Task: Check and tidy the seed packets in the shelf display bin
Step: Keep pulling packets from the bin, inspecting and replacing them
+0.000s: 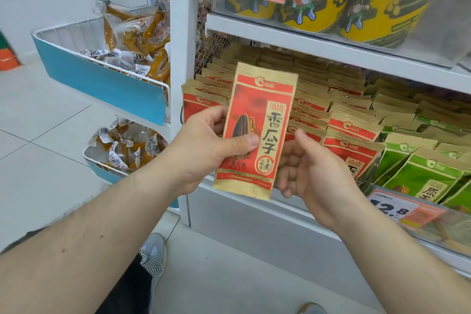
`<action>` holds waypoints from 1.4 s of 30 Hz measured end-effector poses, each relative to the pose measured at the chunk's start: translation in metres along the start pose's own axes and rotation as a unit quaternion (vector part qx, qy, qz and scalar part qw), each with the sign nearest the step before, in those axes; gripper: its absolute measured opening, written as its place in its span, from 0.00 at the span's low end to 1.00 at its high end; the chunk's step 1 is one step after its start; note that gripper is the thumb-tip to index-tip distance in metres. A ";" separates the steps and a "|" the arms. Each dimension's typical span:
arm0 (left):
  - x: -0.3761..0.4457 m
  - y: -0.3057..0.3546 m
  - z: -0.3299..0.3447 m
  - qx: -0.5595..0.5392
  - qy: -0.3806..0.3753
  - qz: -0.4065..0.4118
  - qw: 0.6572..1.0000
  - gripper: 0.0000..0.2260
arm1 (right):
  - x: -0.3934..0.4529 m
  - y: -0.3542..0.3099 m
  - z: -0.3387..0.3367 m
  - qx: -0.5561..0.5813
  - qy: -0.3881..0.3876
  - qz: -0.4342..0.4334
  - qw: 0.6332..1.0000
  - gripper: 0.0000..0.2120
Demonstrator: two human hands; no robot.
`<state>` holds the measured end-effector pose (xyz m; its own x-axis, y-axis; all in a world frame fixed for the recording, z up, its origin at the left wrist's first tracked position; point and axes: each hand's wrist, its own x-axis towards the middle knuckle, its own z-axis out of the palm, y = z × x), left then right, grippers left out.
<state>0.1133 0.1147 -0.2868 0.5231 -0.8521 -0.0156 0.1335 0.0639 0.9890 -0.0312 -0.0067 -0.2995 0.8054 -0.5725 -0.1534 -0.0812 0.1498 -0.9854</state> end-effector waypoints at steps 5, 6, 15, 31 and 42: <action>0.000 -0.003 0.006 0.031 -0.029 0.004 0.999 0.23 | -0.002 -0.002 -0.003 -0.065 0.019 -0.072 0.995 0.15; 0.000 -0.004 0.006 0.028 -0.030 0.003 0.999 0.23 | -0.002 -0.002 -0.004 -0.067 0.017 -0.077 0.995 0.15; -0.001 0.017 0.003 0.275 -0.107 0.101 0.950 0.13 | -0.006 -0.028 -0.027 0.020 -0.003 -0.140 0.990 0.15; 0.081 0.056 -0.004 0.708 -0.075 0.172 0.681 0.26 | -0.014 -0.073 -0.038 -0.064 0.168 -0.349 0.920 0.10; 0.065 0.040 -0.013 0.613 -0.002 0.317 0.724 0.15 | 0.046 -0.085 -0.017 -0.405 0.150 -0.280 0.857 0.10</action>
<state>0.1634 0.0685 -0.2503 0.1500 -0.8553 0.4960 -0.9806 -0.0645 0.1852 0.0028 -0.0600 -0.2242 0.6741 -0.5715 0.4679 -0.2103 -0.7558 -0.6200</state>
